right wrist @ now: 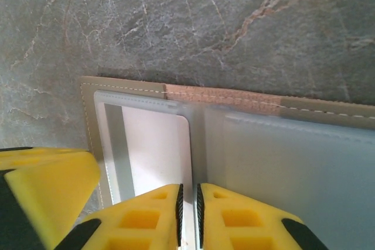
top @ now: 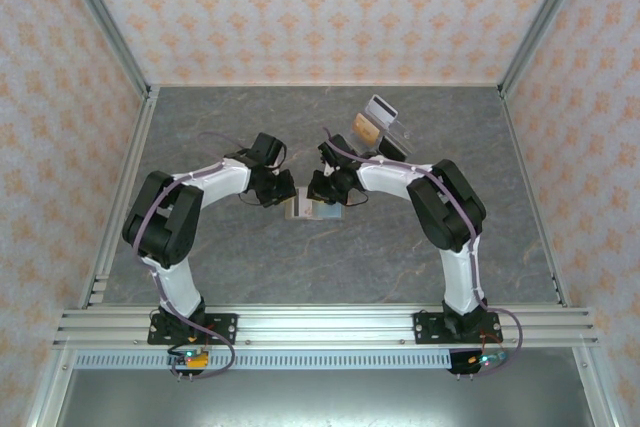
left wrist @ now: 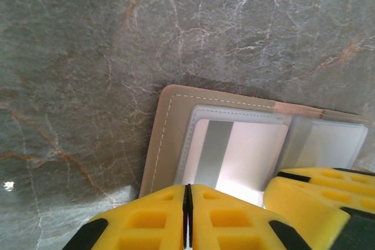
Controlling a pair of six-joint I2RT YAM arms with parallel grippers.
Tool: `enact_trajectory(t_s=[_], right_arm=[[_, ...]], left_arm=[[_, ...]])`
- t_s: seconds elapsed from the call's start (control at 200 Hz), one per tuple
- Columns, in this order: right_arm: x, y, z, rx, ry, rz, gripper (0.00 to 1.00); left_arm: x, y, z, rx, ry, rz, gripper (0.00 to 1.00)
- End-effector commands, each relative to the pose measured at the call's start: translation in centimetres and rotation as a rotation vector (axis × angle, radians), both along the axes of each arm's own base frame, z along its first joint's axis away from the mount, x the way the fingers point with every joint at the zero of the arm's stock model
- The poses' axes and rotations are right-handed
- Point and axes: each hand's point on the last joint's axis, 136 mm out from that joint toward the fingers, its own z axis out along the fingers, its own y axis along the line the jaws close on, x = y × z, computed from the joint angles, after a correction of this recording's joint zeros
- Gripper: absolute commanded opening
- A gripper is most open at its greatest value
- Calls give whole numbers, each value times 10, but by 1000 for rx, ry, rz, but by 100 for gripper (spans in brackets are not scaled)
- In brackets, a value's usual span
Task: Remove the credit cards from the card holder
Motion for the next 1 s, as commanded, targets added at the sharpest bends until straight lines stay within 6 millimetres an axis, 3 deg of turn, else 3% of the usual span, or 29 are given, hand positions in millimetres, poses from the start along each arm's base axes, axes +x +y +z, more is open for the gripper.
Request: enact_trajectory(t_s=[0.0,0.345,0.996], right_arm=[[-4,-5,-7,-17,11,12,17],[-6,-2,-12,4,22,33,18],[0,13,17,239,-22,62,15]], left_arm=[[5,2,0,17,1,15,11],[-3,3,-15,23,47,19,5],[-17,14,-33,66,96,39,0]])
